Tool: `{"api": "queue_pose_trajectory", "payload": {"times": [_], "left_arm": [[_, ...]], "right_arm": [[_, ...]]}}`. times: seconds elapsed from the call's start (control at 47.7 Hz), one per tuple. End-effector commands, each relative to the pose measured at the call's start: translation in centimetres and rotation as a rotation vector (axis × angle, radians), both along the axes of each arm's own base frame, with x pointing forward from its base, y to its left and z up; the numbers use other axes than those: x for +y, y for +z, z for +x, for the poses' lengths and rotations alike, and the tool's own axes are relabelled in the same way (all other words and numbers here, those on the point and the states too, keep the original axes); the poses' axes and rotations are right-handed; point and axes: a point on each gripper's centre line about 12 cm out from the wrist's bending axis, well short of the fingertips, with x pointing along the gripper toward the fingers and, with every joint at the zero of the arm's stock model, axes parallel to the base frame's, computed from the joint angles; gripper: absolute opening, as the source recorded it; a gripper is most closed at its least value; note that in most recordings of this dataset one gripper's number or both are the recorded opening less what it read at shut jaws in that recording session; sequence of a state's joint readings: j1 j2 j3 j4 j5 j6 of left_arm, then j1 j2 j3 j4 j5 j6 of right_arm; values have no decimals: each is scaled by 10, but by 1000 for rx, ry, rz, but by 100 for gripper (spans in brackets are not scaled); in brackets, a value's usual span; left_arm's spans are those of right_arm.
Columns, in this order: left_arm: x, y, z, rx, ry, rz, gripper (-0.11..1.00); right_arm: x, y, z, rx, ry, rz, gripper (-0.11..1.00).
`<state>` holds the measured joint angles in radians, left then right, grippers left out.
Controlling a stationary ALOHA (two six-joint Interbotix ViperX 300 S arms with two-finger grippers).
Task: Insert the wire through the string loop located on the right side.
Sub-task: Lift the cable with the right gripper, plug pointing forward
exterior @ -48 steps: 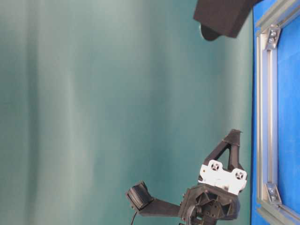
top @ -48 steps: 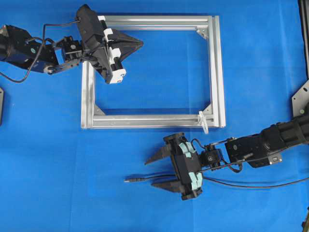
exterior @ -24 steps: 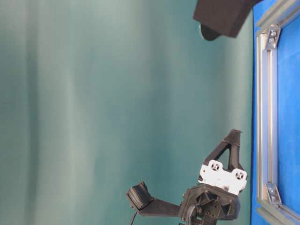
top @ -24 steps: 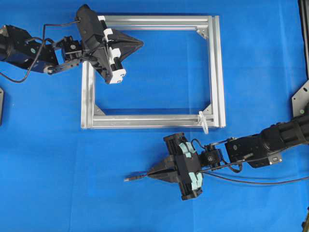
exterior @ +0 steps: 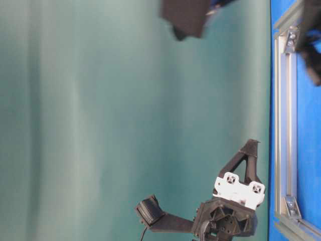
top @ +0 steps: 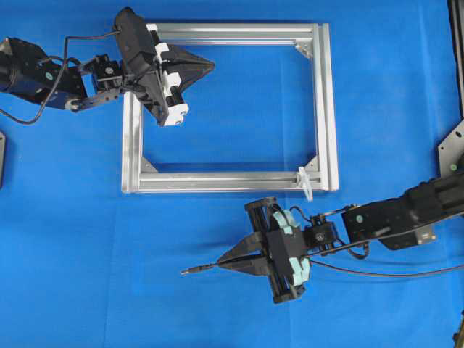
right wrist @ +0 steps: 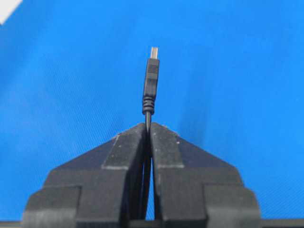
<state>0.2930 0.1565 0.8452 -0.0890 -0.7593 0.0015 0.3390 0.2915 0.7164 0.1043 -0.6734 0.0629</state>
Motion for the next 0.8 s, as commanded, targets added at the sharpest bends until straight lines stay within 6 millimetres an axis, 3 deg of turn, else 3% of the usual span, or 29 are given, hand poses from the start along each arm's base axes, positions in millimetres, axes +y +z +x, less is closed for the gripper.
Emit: {"api": "queue_pose_trajectory", "payload": {"times": [0.0, 0.168, 0.776], "left_arm": [[1, 17, 1, -46, -1, 18, 0], [1, 17, 1, -46, 0, 18, 0], [1, 17, 1, -46, -1, 18, 0]], "right_arm": [[1, 30, 1, -38, 3, 17, -4], [2, 48, -1, -35, 10, 16, -4], [2, 47, -2, -26, 13, 12, -4]]}}
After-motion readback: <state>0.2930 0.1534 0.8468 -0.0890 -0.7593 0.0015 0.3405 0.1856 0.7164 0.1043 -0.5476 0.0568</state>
